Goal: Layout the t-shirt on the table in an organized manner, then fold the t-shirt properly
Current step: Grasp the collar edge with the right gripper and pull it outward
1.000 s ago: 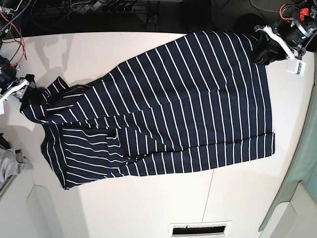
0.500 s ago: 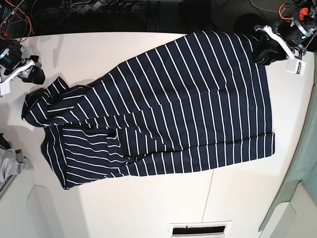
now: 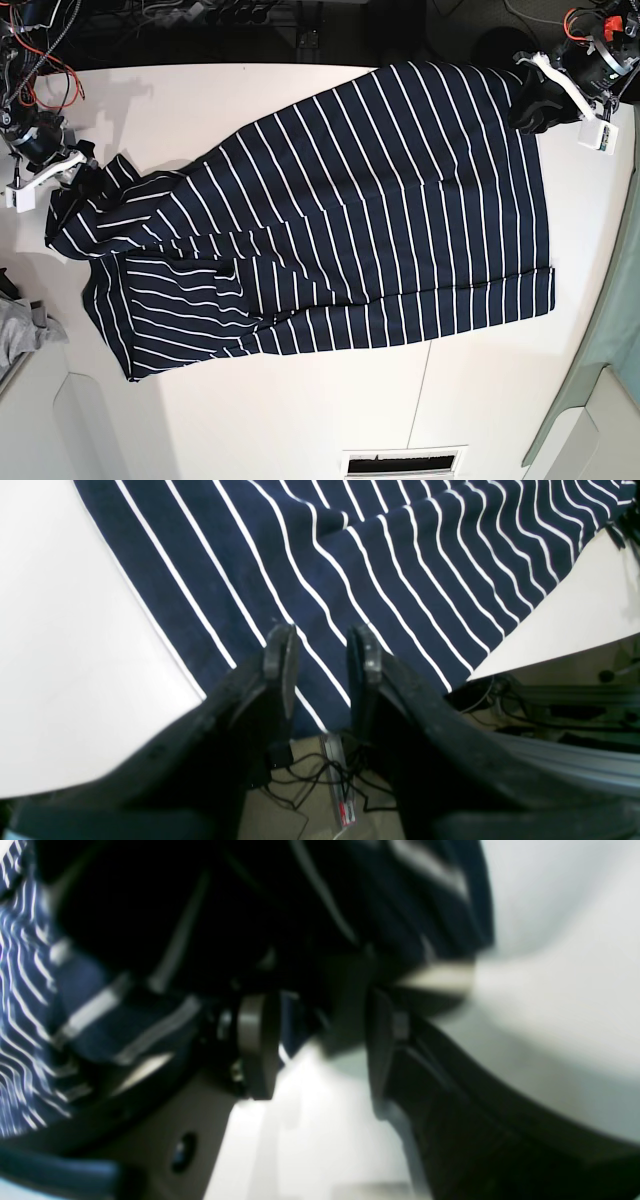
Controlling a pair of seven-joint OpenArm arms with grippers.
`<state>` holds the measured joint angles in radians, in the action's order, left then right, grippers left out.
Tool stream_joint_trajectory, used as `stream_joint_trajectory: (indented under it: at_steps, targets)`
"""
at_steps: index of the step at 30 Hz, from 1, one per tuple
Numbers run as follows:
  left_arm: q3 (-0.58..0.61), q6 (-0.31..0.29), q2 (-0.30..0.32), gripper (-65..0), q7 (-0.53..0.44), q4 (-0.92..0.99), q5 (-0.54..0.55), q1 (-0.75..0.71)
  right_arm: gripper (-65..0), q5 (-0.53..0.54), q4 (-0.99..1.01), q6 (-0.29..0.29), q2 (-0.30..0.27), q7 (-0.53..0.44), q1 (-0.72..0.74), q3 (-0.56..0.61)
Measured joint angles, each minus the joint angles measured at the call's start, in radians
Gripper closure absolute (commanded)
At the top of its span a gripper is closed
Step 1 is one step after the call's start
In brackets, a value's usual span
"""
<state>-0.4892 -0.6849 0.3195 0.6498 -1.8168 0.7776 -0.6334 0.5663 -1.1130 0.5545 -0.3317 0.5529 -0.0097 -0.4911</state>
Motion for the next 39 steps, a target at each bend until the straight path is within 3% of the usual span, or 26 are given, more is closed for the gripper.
stream_joint_trajectory:
  at_steps: [4, 9, 13, 18, 23, 29, 36, 37, 39]
  targets:
    - [0.000, 0.000, 0.000, -19.6, 0.000, 0.000, -0.002, -0.002, -24.1, 0.005, 0.030, 0.000, 0.002, 0.004, 0.029, 0.000]
    - [0.000, 0.000, 0.000, -17.5, 0.000, 0.000, -0.002, -0.001, 0.0, 0.002, 0.032, 0.003, 0.019, 0.035, 0.035, -0.001]
    - [0.000, 0.000, 0.000, -8.6, 0.000, 0.000, -0.053, -0.001, 0.0, 0.028, 0.029, 0.007, 0.013, 0.109, 0.035, -0.001]
    - [0.000, 0.000, 0.042, -8.5, -0.008, 0.000, -0.080, -0.001, 0.0, 0.141, -0.025, 0.006, 0.007, 0.297, -0.002, -0.010]
    - [0.000, 0.000, 0.079, -8.5, -0.022, 0.018, -0.079, 0.031, 0.0, 0.209, -0.137, 0.015, 0.013, 0.305, -0.148, -0.011]
    - [0.001, 0.000, 0.117, -8.5, -0.023, 0.109, -0.078, 0.095, 0.0, 0.187, -0.306, 0.006, 0.011, 0.314, -0.324, -0.011]
    - [0.002, 0.000, 0.119, -8.5, -0.023, 0.207, -0.067, 0.164, 0.0, 0.185, -0.426, 0.005, 0.013, 0.323, -0.432, -0.026]
    - [0.001, 0.000, 0.119, -8.6, -0.022, 0.213, -0.067, 0.169, -1.8, 0.183, -0.431, 0.006, 0.013, 0.324, -0.434, -0.026]
    - [0.001, 0.000, 0.123, -8.6, -0.012, 0.216, -0.045, 0.169, -26.6, 0.156, -0.441, 0.004, 0.013, 0.324, -0.433, -0.026]
